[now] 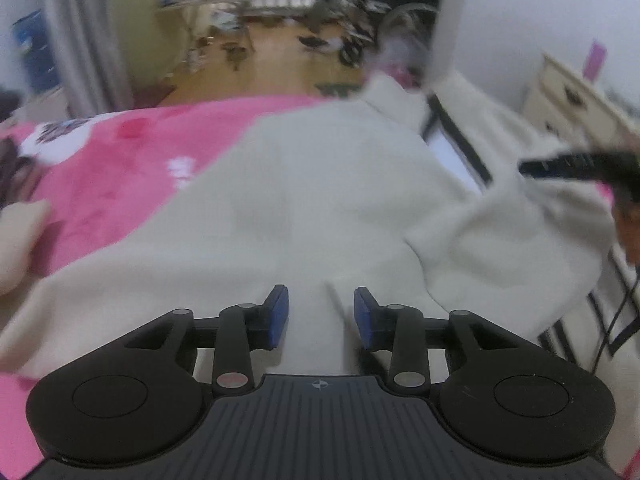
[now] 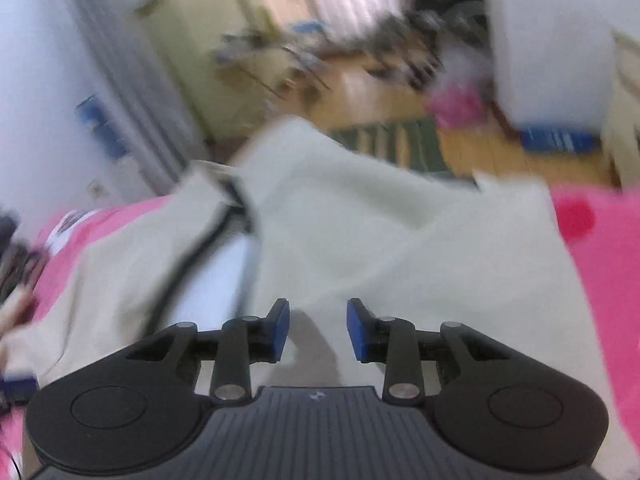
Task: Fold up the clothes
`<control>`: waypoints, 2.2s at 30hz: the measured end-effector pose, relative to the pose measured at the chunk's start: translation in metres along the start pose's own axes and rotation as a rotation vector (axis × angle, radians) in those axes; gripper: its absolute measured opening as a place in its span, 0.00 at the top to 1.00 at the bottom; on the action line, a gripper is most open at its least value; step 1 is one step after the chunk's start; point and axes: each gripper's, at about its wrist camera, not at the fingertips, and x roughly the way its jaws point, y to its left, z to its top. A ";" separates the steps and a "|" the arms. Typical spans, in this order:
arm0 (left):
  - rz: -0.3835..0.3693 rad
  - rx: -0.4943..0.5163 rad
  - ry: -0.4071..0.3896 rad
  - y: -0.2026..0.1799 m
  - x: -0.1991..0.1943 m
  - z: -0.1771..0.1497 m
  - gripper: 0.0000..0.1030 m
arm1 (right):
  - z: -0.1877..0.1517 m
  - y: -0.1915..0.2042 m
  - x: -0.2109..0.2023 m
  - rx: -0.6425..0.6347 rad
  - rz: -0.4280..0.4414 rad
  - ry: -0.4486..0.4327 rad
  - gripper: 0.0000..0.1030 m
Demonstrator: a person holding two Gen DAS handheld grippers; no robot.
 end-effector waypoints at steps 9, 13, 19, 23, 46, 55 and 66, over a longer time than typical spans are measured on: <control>0.113 -0.387 0.045 0.085 -0.032 -0.040 0.42 | -0.058 0.145 0.008 -0.376 0.372 0.143 0.65; 0.271 -0.406 -0.068 0.111 -0.051 -0.042 0.42 | -0.074 0.164 0.045 -0.406 0.306 0.199 0.60; 0.461 -0.020 -0.149 0.104 -0.047 -0.004 0.32 | -0.073 0.166 0.040 -0.390 0.313 0.213 0.60; 0.584 0.162 -0.076 0.106 -0.007 0.016 0.30 | -0.079 0.168 0.037 -0.379 0.310 0.206 0.59; -0.360 -0.222 -0.399 0.013 -0.126 0.015 0.60 | -0.070 0.120 0.029 0.048 0.416 0.216 0.58; -0.225 0.025 -0.139 0.011 -0.077 -0.028 0.48 | -0.076 0.038 0.017 0.526 0.499 0.206 0.56; -0.148 0.229 -0.049 0.047 -0.034 -0.032 0.47 | -0.080 0.003 0.004 0.779 0.532 0.216 0.51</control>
